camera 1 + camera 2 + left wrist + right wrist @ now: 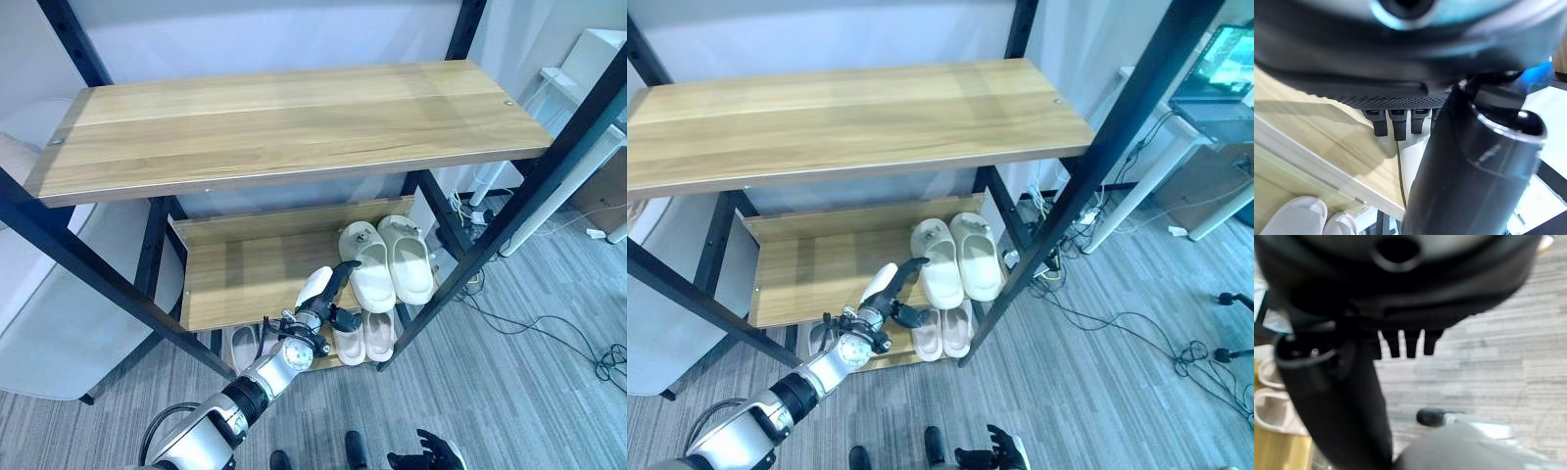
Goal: Arrange the slippers neatly on the shoe rack.
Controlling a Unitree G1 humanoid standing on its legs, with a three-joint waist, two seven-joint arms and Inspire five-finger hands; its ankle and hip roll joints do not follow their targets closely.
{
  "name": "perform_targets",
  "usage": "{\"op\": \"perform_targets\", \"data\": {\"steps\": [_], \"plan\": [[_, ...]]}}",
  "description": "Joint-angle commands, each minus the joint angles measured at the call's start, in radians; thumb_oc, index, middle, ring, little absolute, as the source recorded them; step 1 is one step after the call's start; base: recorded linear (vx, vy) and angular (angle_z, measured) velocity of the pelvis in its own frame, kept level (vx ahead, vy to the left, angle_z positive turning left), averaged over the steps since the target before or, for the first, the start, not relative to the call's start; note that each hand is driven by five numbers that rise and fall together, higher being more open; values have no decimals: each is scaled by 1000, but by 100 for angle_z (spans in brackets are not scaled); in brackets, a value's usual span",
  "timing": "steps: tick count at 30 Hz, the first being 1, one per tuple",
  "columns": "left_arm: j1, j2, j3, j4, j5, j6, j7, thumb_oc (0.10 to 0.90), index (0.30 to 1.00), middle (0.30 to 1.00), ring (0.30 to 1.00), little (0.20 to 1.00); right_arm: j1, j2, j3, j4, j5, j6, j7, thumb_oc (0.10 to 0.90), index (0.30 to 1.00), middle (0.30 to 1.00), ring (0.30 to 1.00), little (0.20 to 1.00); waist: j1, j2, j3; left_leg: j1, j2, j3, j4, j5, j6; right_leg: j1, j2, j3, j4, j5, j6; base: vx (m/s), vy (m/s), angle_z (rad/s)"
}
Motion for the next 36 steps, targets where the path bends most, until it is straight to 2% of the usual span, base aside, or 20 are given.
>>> {"op": "perform_targets", "data": {"steps": [1, 5, 6, 19, 21, 22, 25, 26, 28, 33, 34, 36], "plan": [[-185, -71, 54, 34, -37, -63, 14, 800, 900, 900, 900, 900, -18, -19, 16, 15, 16, -21, -21, 800, 900, 900, 900, 900, -8, -3, -13, 34, 6, -62, 3, -88, -38, 23, -11, -67, 7, -56, 70, 0, 0, 0], [-128, -20, 68, -69, -49, -68, -12, 800, 900, 900, 900, 900, -17, -13, 4, 15, 18, -18, -18, 800, 900, 900, 900, 900, 6, -3, -13, 43, 4, -66, 3, -90, -37, 34, -11, -72, 7, -59, 71, 0, 0, 0], [-79, 14, 76, -131, -67, -75, -40, 800, 900, 900, 900, 900, -17, -7, -5, 17, 21, -14, -14, 800, 900, 900, 900, 900, 16, -2, -13, 47, 5, -69, 3, -90, -37, 43, -12, -78, 7, -62, 71, 0, 0, 0], [104, 156, 152, -387, -99, -98, -109, 800, 900, 900, 900, 900, -30, 17, -31, 32, 31, 0, -6, 800, 900, 900, 900, 900, 59, -21, -26, 67, 2, -89, 3, -89, -36, 76, -16, -104, 7, -65, 73, -12, 10, 6], [174, 192, 177, -466, -192, -124, -153, 800, 900, 900, 900, 900, -27, 23, -37, 35, 29, 4, -2, 800, 900, 900, 900, 900, 72, -24, -34, 76, 0, -91, 3, -90, -36, 88, -16, -111, 7, -63, 72, -51, 17, 2], [176, 194, 178, -469, -193, -123, -155, 800, 900, 900, 900, 900, -26, 24, -36, 35, 29, 4, -2, 800, 900, 900, 900, 900, 72, -25, -34, 76, 0, -91, 3, -91, -36, 88, -16, -112, 7, -63, 72, -47, 18, 5], [287, 244, 212, -594, -348, -152, -240, 800, 900, 900, 900, 900, -18, 33, -44, 52, 17, 13, 4, 800, 900, 900, 900, 900, 86, -25, -44, 86, -2, -92, 3, -92, -35, 101, -17, -120, 7, -63, 72, -27, 17, 15], [287, 244, 212, -594, -348, -152, -240, 800, 900, 900, 900, 900, -18, 33, -44, 52, 17, 13, 4, 800, 900, 900, 900, 900, 86, -25, -44, 86, -2, -92, 3, -92, -35, 101, -17, -120, 7, -63, 72, -41, 28, 8], [398, 303, 259, -704, -476, -145, -315, 800, 900, 900, 900, 900, -15, 42, -53, 74, 3, 24, 11, 800, 900, 900, 900, 900, 104, -27, -55, 96, -4, -95, 3, -94, -34, 112, -20, -124, 7, -57, 73, -40, 30, 0], [566, 370, 327, -820, -605, -123, -402, 800, 900, 900, 900, 900, -18, 50, -44, 96, -36, 34, 13, 800, 900, 900, 900, 900, 141, -31, -63, 99, -7, -93, 3, -95, -30, 113, -23, -128, 7, -51, 77, -46, 19, 2], [568, 370, 329, -822, -606, -122, -403, 800, 900, 900, 900, 900, -18, 50, -43, 96, -36, 34, 13, 800, 900, 900, 900, 900, 140, -31, -63, 100, -7, -93, 3, -95, -30, 113, -23, -128, 7, -51, 77, 0, 0, 0], [655, 402, 351, -839, -629, -106, -442, 800, 900, 900, 900, 900, -20, 48, -46, 95, -47, 34, 14, 800, 900, 900, 900, 900, 156, -33, -59, 110, -11, -99, 3, -95, -27, 129, -23, -133, 7, -52, 76, 0, 0, 0]]}}
